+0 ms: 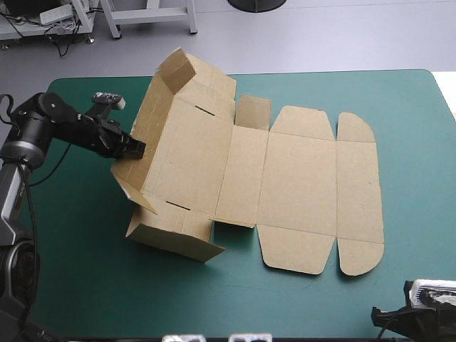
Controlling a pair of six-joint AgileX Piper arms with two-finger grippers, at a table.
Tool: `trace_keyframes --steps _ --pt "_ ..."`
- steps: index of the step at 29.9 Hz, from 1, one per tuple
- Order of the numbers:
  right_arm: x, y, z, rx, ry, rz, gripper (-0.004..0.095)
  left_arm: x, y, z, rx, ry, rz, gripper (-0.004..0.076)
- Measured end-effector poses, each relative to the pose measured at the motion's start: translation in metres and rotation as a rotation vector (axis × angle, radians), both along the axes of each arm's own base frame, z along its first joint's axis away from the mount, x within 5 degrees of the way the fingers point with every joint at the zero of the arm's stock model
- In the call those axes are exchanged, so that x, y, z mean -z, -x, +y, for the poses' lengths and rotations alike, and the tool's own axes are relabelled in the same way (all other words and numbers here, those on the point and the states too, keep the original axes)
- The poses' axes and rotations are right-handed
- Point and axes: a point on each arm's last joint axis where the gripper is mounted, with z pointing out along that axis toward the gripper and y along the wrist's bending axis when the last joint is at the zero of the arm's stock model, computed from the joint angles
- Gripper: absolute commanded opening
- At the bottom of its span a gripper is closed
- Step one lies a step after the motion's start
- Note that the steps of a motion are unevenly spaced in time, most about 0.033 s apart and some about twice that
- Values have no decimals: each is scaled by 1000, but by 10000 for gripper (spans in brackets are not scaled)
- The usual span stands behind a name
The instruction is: Fold the box
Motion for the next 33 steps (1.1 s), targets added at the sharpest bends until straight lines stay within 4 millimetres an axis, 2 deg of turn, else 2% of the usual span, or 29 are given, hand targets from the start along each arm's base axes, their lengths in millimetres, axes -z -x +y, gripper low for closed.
trace_keyframes --steps 2,8,13,18,26,33 --pt "0 0 0 -1 1 0 -5 -22 2 -15 57 -35 -74 -8" --pt "0 0 1 -9 -6 -2 -5 -71 13 -62 270 -243 -301 -8" --pt "0 0 2 -19 -9 -3 -5 -97 31 -104 483 -353 -463 -8" --pt "0 0 2 -21 -7 -3 -5 -102 45 -131 650 -443 -550 -8" --pt "0 0 2 -24 -10 -4 -5 -102 57 -153 865 -545 -650 -8" --pt "-1 -1 4 -42 -12 -12 -5 -107 67 -178 983 -573 -801 -10"
